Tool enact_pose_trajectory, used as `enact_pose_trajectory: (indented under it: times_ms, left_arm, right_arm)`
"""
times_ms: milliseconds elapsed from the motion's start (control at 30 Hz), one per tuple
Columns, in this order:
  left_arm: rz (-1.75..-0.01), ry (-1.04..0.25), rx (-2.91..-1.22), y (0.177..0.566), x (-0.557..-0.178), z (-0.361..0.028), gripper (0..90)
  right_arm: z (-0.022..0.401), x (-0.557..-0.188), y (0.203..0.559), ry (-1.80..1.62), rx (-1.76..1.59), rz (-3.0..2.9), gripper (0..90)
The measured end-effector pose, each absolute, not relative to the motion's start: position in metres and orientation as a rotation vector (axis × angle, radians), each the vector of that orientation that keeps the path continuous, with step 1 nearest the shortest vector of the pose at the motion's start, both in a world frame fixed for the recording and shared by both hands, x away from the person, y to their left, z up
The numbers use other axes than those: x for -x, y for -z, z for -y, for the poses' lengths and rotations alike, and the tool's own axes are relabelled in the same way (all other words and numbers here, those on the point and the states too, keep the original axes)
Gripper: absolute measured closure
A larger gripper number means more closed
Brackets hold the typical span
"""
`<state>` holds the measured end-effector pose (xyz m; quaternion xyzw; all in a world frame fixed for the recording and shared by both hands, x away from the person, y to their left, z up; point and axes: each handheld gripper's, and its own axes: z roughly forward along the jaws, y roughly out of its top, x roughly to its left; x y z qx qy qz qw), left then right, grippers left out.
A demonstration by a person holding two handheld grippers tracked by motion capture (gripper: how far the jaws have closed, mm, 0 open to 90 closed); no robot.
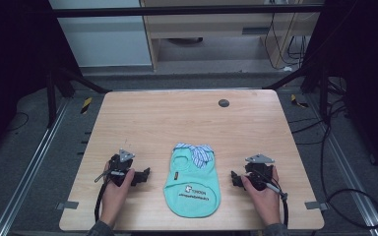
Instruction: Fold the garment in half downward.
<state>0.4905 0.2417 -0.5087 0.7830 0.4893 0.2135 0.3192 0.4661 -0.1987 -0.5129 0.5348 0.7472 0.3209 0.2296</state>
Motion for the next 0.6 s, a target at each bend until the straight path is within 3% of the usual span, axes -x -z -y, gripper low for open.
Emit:
enact_pose_trajectory:
  times_ms: [600]
  left_arm:
    - [-1.267,-0.552,-2.070,0.509,-0.479,-0.239,0.0]
  right_arm:
    - [0.197,-0.465,0.513,-0.889,-1.460,-2.063,1.8]
